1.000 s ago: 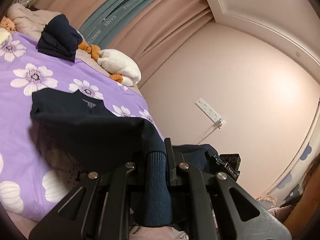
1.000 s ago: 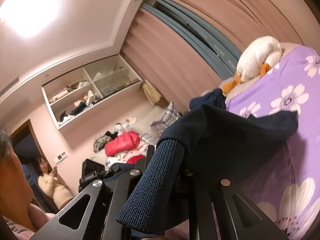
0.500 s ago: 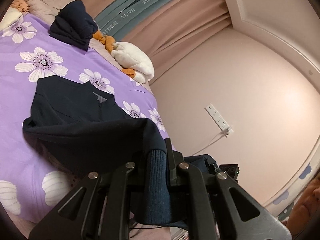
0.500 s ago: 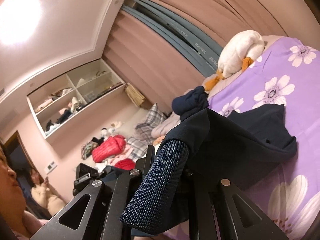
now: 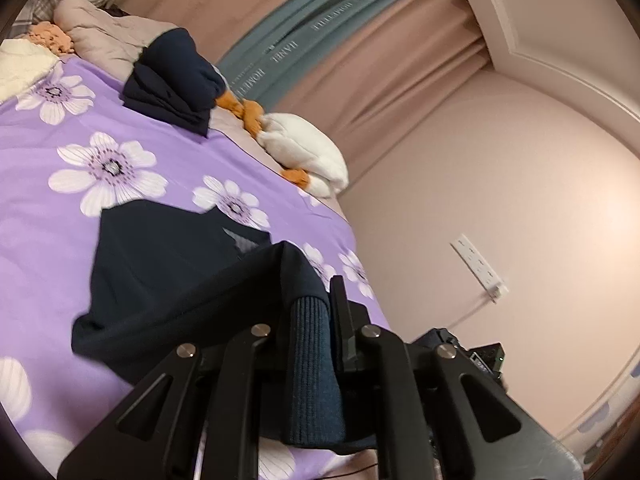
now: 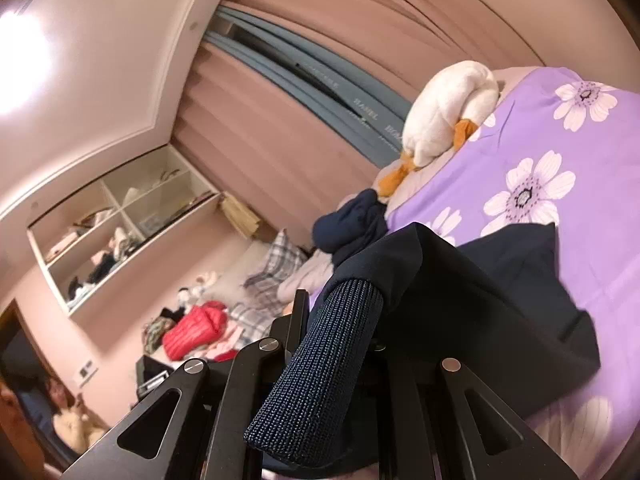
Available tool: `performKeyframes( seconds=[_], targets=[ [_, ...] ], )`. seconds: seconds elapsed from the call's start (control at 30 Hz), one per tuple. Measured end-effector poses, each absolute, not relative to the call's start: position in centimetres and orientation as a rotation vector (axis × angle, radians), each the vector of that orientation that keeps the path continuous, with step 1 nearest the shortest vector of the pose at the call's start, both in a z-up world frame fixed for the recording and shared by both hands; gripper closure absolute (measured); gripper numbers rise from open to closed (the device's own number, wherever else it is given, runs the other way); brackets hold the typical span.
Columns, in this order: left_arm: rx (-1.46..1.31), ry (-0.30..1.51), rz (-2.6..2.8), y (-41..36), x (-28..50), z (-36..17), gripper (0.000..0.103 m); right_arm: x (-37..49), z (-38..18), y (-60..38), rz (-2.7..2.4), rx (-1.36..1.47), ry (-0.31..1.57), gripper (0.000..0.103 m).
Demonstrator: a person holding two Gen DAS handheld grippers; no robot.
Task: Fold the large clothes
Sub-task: 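Carry the lifted hem over toward the collar with both tools and lower it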
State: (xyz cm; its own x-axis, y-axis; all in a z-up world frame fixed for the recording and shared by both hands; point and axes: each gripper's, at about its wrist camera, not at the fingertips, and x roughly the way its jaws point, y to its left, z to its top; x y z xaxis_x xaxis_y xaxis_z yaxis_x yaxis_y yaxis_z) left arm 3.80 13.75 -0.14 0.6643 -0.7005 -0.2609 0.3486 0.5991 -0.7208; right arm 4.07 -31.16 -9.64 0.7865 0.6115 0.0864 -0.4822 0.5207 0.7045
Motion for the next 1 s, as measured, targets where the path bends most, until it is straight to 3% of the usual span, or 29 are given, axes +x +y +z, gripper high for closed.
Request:
performKeyframes(
  seconds=[0.27,0.73,1.0],
  targets=[
    [-0.737,0.629,-0.499,14.6,11.4,-3.4,0.09,9.6,-9.4,-30.8,0.566,0.785,0.253,0.089],
    [-0.726,0.917,-0.271,14.6,26.1,-11.9,0.09,21.4,-11.5,-30.7,0.35,0.765,0.482,0.089],
    [-0.712,1.008,-0.222,13.9,31.8,-13.8,0.088,26.2,-12.6,-30.7,0.25,0.79,0.588,0.089]
  ],
)
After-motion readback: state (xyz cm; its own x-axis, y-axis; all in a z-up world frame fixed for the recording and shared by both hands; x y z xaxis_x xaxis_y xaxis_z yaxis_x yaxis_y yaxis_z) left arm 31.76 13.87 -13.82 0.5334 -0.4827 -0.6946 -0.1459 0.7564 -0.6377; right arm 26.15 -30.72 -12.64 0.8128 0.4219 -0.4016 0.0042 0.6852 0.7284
